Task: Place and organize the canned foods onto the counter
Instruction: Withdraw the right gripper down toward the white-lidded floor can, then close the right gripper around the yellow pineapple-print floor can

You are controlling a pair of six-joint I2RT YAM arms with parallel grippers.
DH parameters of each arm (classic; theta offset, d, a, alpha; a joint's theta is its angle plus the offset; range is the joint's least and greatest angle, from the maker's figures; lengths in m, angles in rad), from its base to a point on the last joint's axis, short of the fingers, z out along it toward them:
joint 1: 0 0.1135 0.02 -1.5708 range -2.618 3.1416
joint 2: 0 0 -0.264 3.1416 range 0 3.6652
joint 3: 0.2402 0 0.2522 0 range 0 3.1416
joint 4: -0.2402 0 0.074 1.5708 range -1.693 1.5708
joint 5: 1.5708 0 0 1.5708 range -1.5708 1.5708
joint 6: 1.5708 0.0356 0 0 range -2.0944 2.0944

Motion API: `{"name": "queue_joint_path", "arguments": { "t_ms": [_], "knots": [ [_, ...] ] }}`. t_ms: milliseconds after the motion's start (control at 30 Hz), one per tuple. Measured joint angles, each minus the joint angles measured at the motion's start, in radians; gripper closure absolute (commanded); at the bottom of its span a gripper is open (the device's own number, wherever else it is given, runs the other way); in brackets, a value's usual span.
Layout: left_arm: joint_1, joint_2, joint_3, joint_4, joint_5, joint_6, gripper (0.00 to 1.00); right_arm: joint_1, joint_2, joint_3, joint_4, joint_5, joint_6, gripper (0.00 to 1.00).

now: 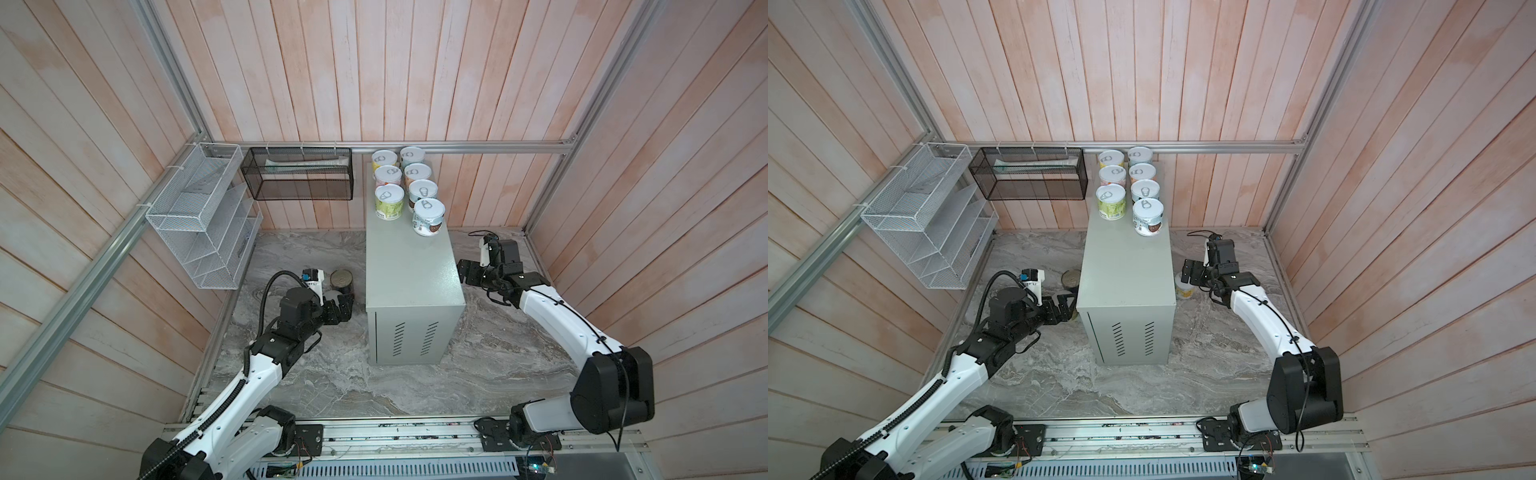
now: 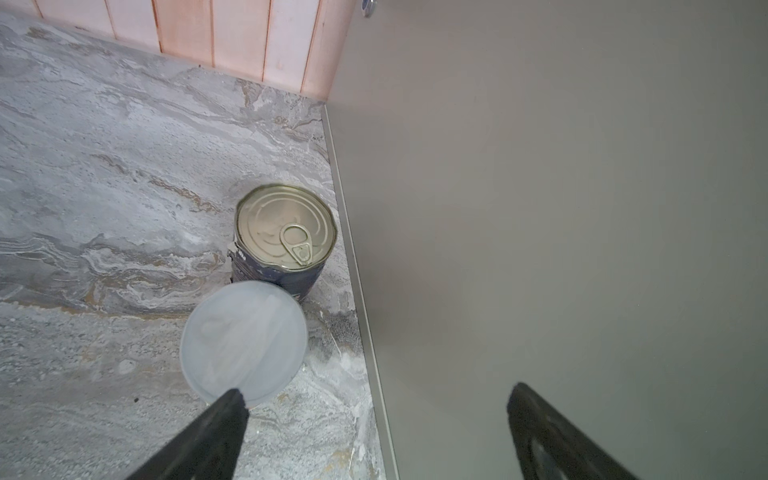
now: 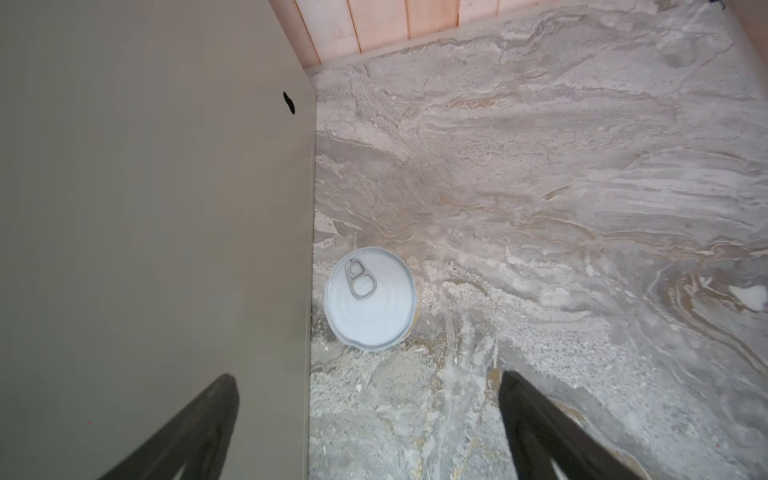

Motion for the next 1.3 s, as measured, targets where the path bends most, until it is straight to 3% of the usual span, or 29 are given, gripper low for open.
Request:
{"name": "queue_joint_path", "arguments": {
  "t_ms": [300, 933, 1300],
  "knots": [
    [0.0, 0.014, 0.002, 0.033, 0.005, 0.0, 0.0, -0.003, 0.182, 0.023, 0.05, -0.036, -0.003, 0.02],
    [0.0, 0.045, 0.002, 0.038, 0.019, 0.0, 0.0, -0.003, 0.4, 0.097, 0.1, -0.073, -0.003, 0.04],
    [0.0, 0.045, 0.002, 0.045, 0.023, -0.015, 0.0, 0.01, 0.484, 0.142, 0.105, -0.034, -0.001, 0.1]
  ]
}}
